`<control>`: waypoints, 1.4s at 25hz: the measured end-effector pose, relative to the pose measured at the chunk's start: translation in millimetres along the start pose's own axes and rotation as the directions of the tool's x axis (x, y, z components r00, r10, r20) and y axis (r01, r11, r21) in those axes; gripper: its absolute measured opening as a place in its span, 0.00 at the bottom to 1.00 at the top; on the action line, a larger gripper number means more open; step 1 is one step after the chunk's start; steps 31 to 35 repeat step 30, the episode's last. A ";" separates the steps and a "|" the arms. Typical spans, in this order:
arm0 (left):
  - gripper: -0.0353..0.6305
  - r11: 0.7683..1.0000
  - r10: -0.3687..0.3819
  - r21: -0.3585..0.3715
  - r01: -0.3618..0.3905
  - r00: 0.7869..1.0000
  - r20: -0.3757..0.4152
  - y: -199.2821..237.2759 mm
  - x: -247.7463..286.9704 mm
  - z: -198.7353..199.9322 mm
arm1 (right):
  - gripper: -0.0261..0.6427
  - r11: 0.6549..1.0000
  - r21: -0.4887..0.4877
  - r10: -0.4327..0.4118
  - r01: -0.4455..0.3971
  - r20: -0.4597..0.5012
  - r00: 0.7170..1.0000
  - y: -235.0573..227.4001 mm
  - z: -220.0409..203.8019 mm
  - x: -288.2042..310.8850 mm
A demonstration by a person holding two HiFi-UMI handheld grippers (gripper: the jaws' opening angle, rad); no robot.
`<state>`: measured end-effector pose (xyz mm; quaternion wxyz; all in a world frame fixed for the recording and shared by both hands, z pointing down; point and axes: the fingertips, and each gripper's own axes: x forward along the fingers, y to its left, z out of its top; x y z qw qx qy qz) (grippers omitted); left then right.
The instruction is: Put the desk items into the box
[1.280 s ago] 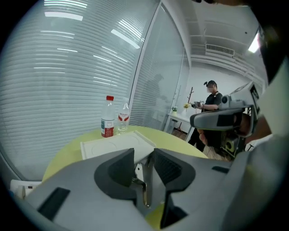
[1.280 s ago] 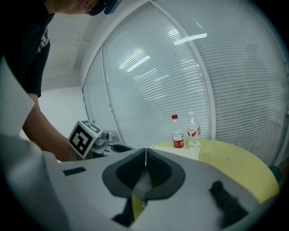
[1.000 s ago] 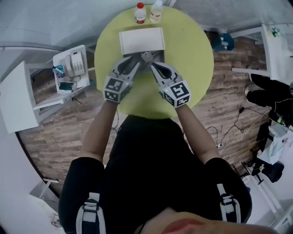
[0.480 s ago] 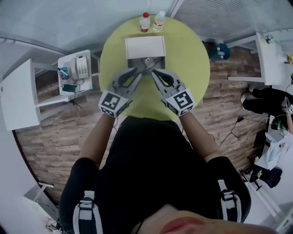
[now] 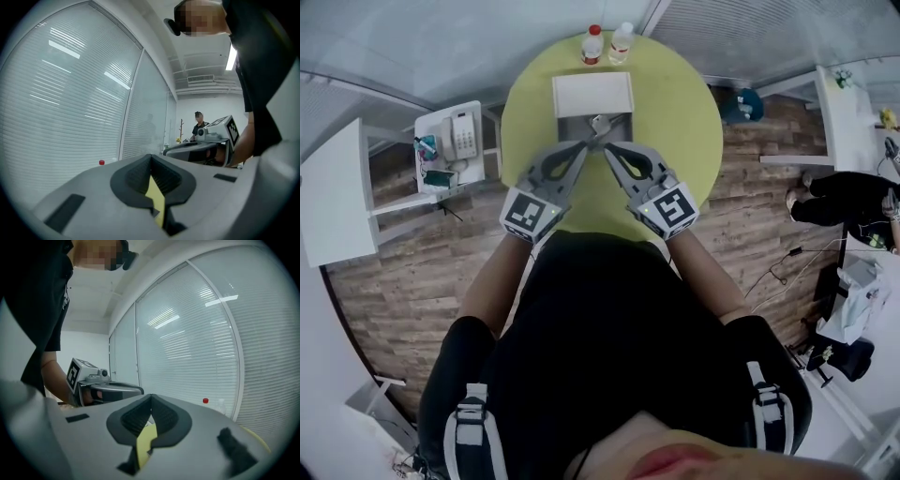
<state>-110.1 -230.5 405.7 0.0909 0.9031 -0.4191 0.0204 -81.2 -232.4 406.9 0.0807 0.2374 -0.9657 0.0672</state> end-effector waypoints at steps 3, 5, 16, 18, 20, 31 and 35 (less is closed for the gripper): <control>0.07 1.000 -0.011 0.019 0.011 1.000 0.007 -3.9 1.1 5.4 | 0.06 1.000 -0.001 0.006 -0.006 0.009 1.000 1.1 3.5 -0.8; 0.07 1.000 -0.018 0.020 0.018 1.000 0.006 -7.0 1.5 5.7 | 0.06 1.000 -0.003 0.006 -0.006 0.016 1.000 0.9 5.1 -1.5; 0.07 0.999 -0.028 0.022 0.028 1.000 0.003 -19.1 2.6 7.1 | 0.06 1.000 -0.006 0.011 -0.011 0.002 1.000 2.4 4.7 -12.5; 0.07 0.999 -0.032 0.031 0.032 0.999 -0.009 -20.1 3.2 5.6 | 0.06 1.000 -0.009 0.008 -0.008 0.011 1.000 1.1 6.4 -13.7; 0.07 0.999 -0.033 0.033 0.033 0.999 -0.008 -21.0 4.1 6.1 | 0.06 1.000 -0.012 0.005 -0.005 0.021 1.000 0.2 8.6 -14.1; 0.07 0.999 -0.025 0.031 0.025 1.000 -0.016 -24.6 -0.3 5.4 | 0.06 1.000 -0.010 0.003 -0.003 0.022 1.000 6.7 8.2 -14.7; 0.07 0.999 -0.025 0.031 0.025 1.000 -0.016 -24.6 -0.3 5.4 | 0.06 1.000 -0.010 0.003 -0.003 0.022 1.000 6.7 8.2 -14.7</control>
